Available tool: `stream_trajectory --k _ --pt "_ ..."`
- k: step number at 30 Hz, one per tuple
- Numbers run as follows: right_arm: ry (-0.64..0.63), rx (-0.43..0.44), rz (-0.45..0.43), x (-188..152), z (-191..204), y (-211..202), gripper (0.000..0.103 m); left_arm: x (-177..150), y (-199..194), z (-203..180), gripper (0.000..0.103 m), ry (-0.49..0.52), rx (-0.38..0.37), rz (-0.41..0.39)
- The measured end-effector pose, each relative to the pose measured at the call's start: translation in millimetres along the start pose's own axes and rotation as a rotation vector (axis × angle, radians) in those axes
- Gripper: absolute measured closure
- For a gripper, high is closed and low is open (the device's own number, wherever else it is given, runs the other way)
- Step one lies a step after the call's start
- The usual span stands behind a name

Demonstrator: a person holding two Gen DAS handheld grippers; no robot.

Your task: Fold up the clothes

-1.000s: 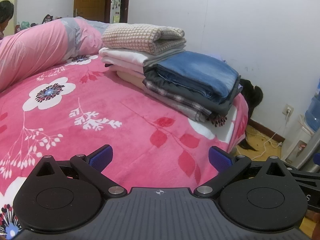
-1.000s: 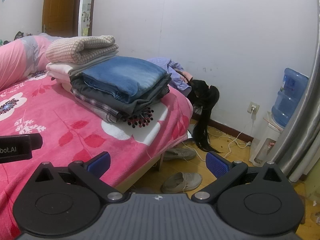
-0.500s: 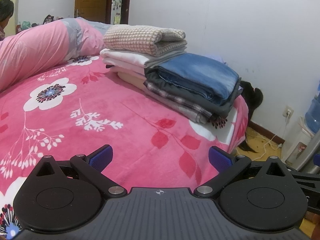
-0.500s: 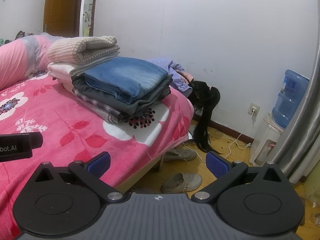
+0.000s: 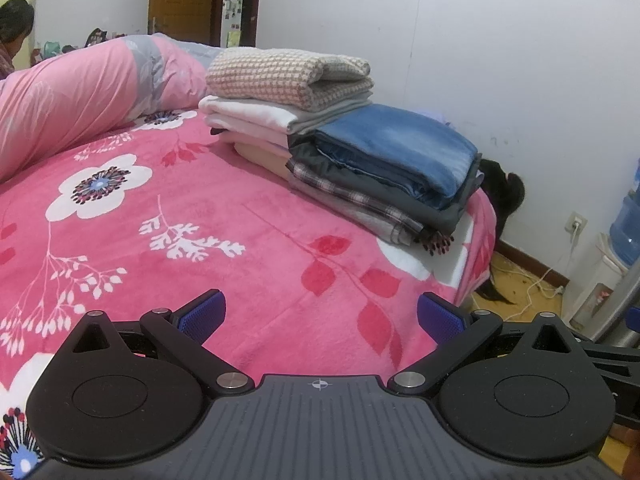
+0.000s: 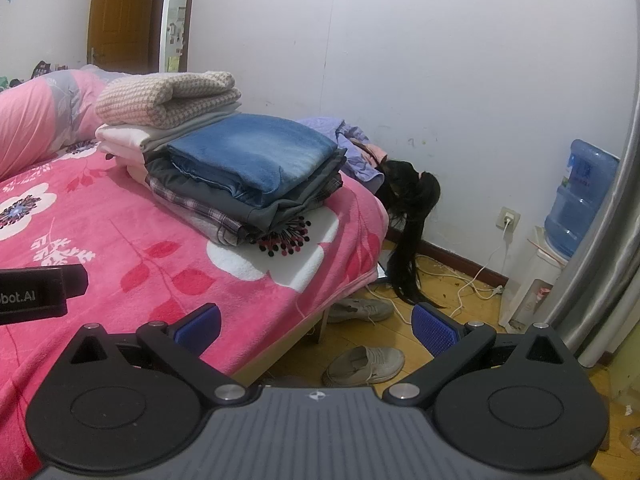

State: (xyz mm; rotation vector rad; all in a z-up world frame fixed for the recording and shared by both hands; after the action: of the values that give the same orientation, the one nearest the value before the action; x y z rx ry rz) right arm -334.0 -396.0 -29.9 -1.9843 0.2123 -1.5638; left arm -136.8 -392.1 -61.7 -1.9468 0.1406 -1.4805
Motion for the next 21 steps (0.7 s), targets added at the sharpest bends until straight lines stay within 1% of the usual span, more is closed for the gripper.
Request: stream_trajectory --k 21 --pt "0.003 0.001 0.004 -1.5 -0.7 -0.9 0.0 -1.6 0.9 -2.1 0.0 0.004 -0.001 0.007"
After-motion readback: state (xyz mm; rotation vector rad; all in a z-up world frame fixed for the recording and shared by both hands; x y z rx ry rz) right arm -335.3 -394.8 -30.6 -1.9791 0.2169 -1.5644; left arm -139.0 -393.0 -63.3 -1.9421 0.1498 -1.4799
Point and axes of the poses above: each gripper's, at about its wrist camera, not at the fingertips, and y roughly the way its jaws point, z to its left, x to its top, the point moved 7 cm from there along y, roughly the way its jaws point, and after that the axes turned 4 degrees about -x, right-handed, at the moved point
